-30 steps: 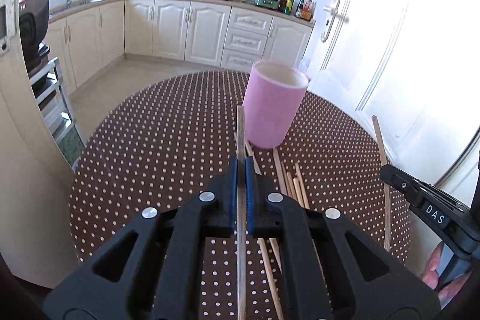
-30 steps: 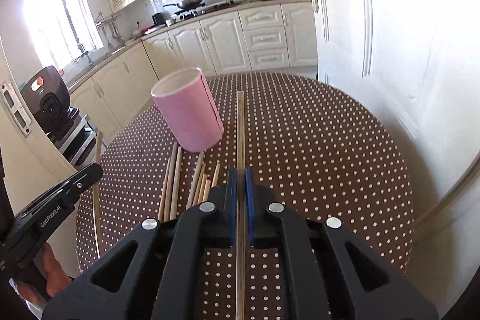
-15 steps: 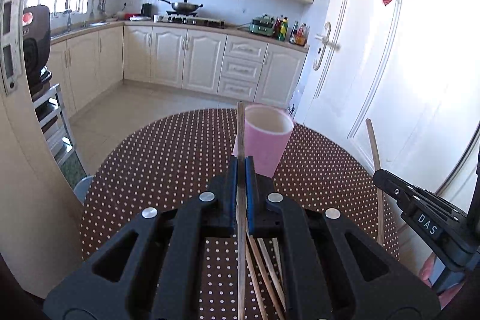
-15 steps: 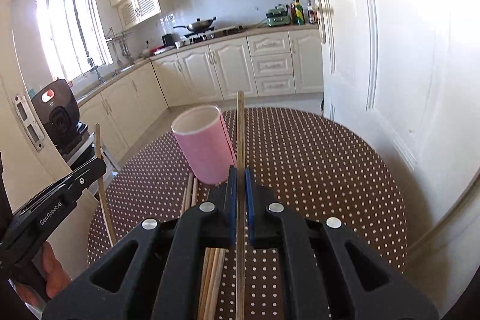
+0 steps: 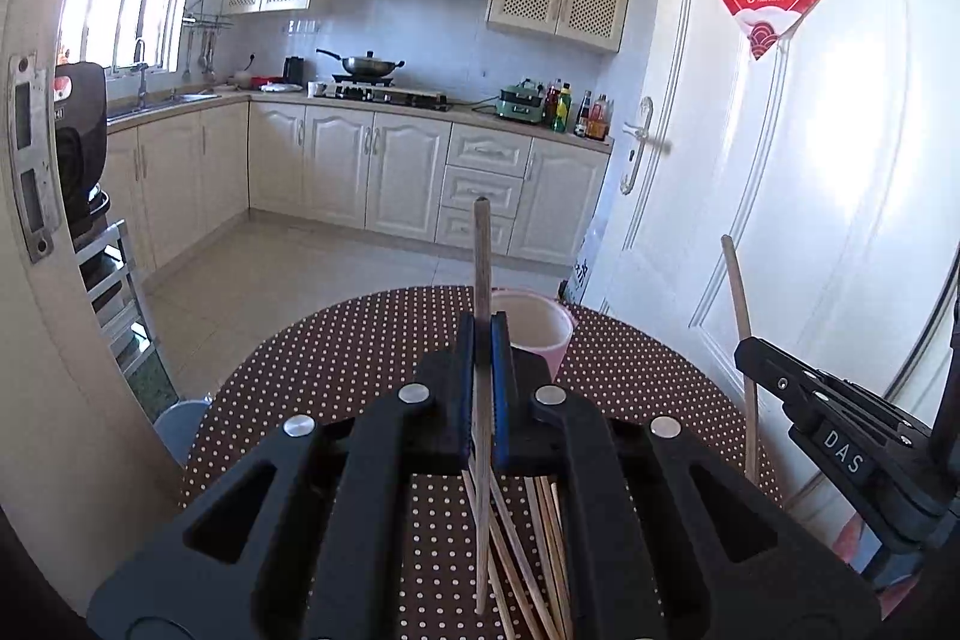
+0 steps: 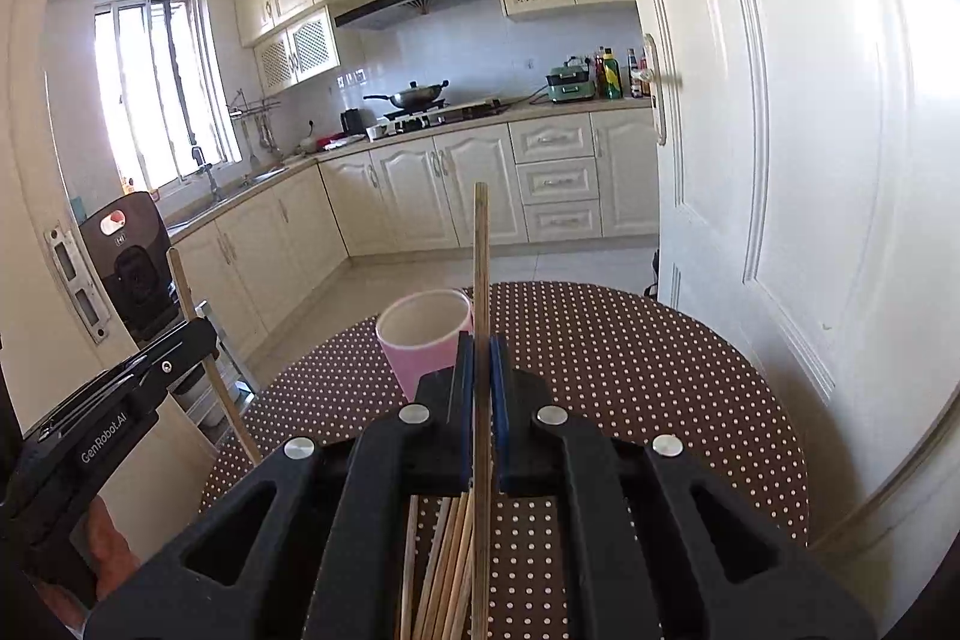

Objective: Organize utensils
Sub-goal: 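Carry the chopstick upright with the left gripper over the pink cup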

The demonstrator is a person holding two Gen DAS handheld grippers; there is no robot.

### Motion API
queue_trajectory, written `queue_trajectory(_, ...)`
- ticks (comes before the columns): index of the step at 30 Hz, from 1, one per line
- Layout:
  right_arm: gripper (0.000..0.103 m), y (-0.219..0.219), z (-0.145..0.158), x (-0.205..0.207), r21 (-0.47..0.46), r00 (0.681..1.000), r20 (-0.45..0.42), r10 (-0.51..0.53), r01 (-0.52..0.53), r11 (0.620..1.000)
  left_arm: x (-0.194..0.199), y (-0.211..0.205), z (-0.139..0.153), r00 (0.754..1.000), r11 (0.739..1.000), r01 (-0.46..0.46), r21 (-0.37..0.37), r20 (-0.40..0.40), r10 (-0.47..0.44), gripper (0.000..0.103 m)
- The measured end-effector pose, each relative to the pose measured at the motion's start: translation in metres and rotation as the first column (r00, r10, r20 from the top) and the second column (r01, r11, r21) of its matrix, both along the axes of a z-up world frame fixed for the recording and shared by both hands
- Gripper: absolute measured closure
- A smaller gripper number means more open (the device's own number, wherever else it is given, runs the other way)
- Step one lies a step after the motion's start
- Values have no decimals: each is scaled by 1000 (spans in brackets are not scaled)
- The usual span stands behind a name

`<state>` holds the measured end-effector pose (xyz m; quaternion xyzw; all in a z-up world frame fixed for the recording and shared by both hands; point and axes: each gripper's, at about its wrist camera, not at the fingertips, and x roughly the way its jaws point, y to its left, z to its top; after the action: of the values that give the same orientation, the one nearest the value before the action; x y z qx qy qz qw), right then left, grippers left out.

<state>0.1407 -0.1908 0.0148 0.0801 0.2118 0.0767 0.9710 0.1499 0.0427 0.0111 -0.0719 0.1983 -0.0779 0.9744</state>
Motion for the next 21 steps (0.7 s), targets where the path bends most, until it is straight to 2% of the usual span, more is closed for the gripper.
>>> queue_trajectory(21, 99, 3, 40, 26, 56, 987, 159, 11, -20, 998, 11, -14, 43, 991, 1000, 10, 17, 131, -12, 97)
